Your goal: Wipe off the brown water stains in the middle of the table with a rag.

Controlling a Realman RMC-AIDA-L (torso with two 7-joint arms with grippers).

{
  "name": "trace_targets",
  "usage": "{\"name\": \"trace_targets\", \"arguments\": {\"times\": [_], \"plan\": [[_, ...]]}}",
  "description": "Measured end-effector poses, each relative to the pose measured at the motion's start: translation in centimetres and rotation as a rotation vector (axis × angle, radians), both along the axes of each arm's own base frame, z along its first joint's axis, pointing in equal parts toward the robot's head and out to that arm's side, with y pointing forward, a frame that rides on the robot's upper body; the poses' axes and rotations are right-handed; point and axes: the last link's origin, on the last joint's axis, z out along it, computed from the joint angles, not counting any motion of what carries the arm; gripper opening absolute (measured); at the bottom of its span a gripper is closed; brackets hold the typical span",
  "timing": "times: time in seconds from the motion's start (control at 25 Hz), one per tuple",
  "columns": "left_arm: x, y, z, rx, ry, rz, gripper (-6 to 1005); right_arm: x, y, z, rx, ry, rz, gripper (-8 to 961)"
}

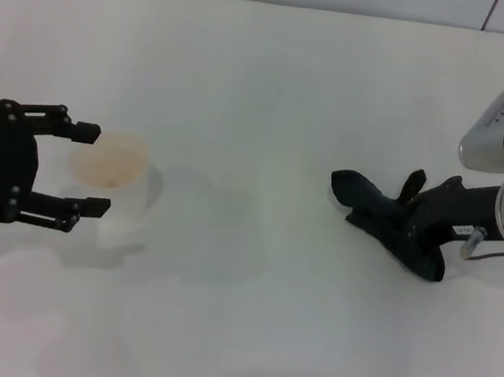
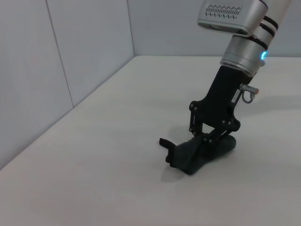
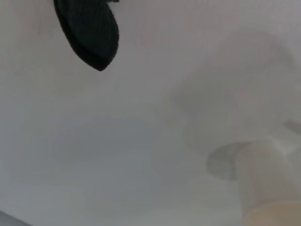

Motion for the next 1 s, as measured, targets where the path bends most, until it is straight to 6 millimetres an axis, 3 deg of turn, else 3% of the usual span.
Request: {"name": "trace_targets", "arguments": {"times": [0.4, 0.8, 1.0], "plan": [[0.0, 0.0, -0.1, 0.001, -0.004, 0.007, 861, -0.1, -0.4, 0.7, -0.031, 0.024, 0.001, 221], [-0.2, -0.4, 0.0, 0.001, -0.018, 0.014, 861, -0.8, -0.8, 2.1, -0.040, 0.119, 0.022, 678], [-0.4, -0.6, 0.0, 0.002, -0.020, 0.019, 861, -0.9, -1.1, 2.3, -0.056, 0.122, 0.041, 778]]}}
